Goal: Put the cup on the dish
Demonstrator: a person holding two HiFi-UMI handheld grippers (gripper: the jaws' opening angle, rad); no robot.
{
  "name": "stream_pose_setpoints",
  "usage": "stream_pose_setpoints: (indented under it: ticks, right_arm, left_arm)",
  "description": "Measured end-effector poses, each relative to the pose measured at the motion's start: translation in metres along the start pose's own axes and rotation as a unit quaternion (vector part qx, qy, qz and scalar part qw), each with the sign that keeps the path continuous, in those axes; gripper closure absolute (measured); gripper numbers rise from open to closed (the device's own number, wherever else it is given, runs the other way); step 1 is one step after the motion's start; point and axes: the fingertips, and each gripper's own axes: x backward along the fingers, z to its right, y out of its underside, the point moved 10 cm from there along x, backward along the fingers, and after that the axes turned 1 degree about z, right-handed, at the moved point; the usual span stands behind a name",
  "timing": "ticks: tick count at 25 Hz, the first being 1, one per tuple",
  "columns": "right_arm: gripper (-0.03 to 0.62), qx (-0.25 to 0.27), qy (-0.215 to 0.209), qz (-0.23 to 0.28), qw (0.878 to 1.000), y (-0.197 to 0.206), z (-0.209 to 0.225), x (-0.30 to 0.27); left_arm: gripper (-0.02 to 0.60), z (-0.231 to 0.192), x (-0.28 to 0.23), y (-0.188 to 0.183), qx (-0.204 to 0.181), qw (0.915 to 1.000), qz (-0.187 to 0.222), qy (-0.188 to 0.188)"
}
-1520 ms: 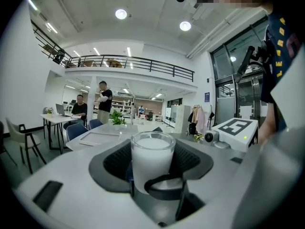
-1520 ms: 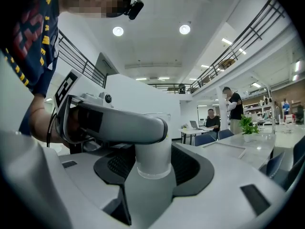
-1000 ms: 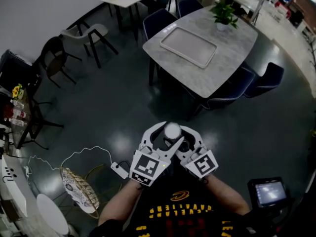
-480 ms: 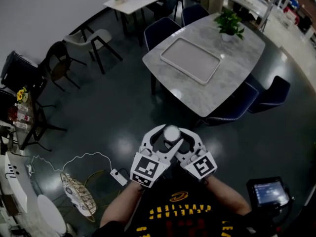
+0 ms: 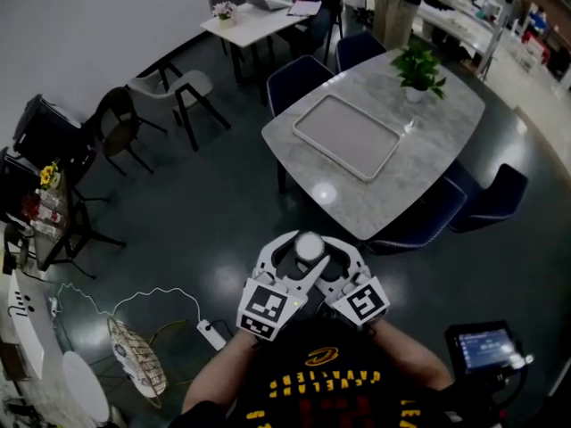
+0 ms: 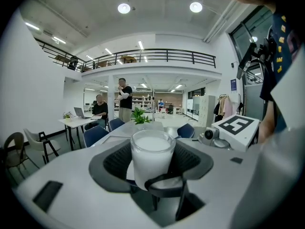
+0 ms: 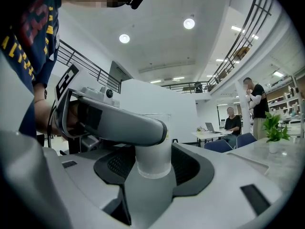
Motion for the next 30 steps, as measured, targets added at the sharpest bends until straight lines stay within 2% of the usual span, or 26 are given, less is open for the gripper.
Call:
stream_pose_setpoints:
  ticks: [7, 15, 23, 30]
  right_arm:
    - [0.355, 0.001, -0.001, -0.003, 1.000, -0.003, 0.021, -0.008]
    - [0.355, -0.004, 0.020, -0.017, 1.000, 0.006, 0.038, -0.028]
    - [0.355, -0.008, 0.055, -0.036, 0.998, 0.011, 0.065, -0.068]
    - [0.355, -0.018, 0.074, -0.047, 0.996, 0.011, 0.081, -0.131]
  left_arm:
    - [0.315, -0.011, -0.018, -0.007, -0.001, 1.0000, 0.003, -0.002]
    - [0.314, -0.037, -0.039, -0.003, 0.002, 0.9998, -0.007, 0.021]
    - [0.316, -0.087, -0.069, -0.003, 0.006, 0.9983, -0.013, 0.057]
    - [0.314, -0.155, -0.080, -0.006, 0.010, 0.9969, -0.019, 0.075]
